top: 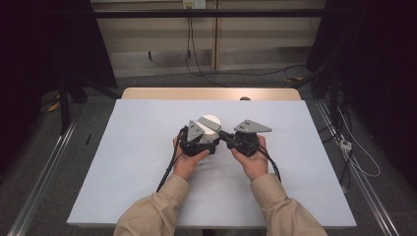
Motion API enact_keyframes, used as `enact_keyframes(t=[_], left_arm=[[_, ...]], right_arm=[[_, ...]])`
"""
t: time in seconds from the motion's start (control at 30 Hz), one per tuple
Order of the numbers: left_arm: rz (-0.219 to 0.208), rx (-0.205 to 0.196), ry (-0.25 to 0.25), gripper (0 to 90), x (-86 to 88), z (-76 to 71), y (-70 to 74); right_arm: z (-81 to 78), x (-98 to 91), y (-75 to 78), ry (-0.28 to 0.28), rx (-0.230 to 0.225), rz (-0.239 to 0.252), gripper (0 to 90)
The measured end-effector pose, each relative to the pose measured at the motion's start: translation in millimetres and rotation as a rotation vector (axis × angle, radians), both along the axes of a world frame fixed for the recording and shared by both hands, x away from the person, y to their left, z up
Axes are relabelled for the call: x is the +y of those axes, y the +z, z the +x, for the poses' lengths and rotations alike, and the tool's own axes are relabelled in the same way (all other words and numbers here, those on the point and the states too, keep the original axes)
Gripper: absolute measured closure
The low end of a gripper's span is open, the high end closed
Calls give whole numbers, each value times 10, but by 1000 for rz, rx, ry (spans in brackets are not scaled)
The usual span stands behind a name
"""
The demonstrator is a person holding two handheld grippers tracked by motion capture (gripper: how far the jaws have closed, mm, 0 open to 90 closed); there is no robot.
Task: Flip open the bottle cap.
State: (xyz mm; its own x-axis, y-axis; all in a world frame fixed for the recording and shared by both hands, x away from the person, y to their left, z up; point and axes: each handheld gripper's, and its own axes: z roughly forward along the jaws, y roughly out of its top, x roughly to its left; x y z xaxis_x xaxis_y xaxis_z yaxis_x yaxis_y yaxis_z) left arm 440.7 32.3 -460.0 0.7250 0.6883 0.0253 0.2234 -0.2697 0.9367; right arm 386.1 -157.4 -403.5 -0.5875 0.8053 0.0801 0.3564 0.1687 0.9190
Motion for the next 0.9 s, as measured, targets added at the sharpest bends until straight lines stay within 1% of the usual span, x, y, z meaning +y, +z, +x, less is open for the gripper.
enact_keyframes(t=[0.2, 0.37, 0.53, 0.57, 0.9], left_arm=[[6, 2, 0, 187, 1, 0, 1], [7, 2, -1, 186, -2, -2, 0], [8, 2, -1, 186, -4, 0, 1], [1, 2, 2, 187, -8, -2, -2], [0, 6, 2, 186, -14, -4, -4]], right_arm=[[18, 46, 62, 15, -16, -7, 900], [35, 63, 94, 13, -30, -7, 900], [52, 73, 136, 14, -33, 1, 900], [57, 76, 144, 19, -36, -3, 900], [94, 139, 213, 27, -51, -18, 900]])
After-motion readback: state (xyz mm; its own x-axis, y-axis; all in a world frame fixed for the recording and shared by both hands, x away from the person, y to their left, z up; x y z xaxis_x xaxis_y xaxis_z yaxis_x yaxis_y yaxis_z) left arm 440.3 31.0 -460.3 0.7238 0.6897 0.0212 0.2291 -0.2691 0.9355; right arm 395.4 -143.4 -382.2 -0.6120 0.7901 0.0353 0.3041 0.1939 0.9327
